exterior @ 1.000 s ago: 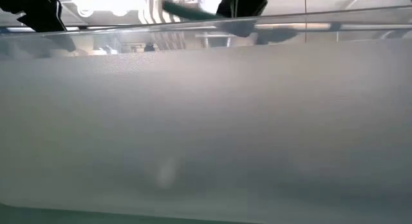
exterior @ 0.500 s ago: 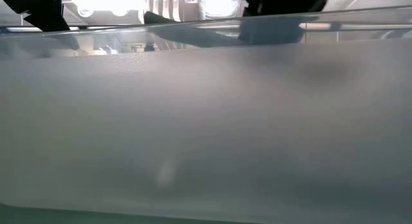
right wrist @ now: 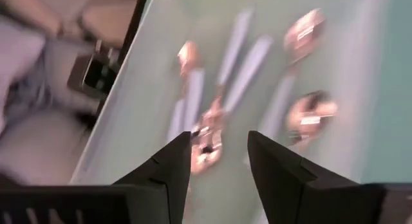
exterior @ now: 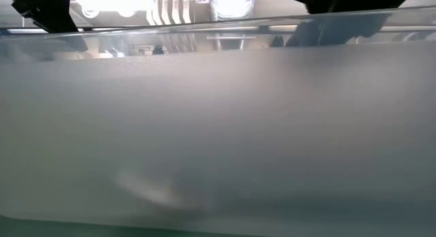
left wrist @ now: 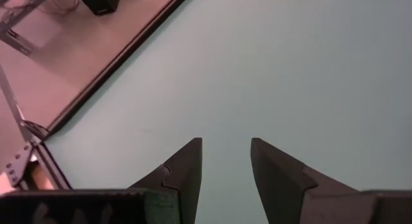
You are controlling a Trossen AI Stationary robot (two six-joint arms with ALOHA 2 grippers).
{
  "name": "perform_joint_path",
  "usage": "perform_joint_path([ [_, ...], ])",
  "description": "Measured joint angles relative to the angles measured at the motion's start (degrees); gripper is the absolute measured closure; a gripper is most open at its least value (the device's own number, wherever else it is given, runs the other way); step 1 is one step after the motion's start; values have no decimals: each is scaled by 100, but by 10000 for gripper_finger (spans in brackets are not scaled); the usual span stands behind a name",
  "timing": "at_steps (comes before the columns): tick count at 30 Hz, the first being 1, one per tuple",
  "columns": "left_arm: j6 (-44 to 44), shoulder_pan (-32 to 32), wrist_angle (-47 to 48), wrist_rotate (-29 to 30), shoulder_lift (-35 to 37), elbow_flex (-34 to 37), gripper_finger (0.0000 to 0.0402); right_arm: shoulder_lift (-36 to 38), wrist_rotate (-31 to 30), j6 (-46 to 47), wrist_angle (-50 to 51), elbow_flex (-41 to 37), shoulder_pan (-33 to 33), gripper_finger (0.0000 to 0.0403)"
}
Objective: Sort silverware by color (type)
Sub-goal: Return to Home Position
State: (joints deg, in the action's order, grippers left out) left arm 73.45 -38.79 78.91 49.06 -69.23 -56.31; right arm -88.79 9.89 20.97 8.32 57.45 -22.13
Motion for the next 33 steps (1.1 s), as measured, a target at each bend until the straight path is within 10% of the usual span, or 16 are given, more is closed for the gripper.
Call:
perform_joint_path([
  [15,357,44,-126,1027,-46,0,284,4490,-4040,-697,-1579,-3803,-260,291],
  [33,164,60,-134,1060,-44,0,284,7365,-3333,-1239,-2492,-5673,756,296],
])
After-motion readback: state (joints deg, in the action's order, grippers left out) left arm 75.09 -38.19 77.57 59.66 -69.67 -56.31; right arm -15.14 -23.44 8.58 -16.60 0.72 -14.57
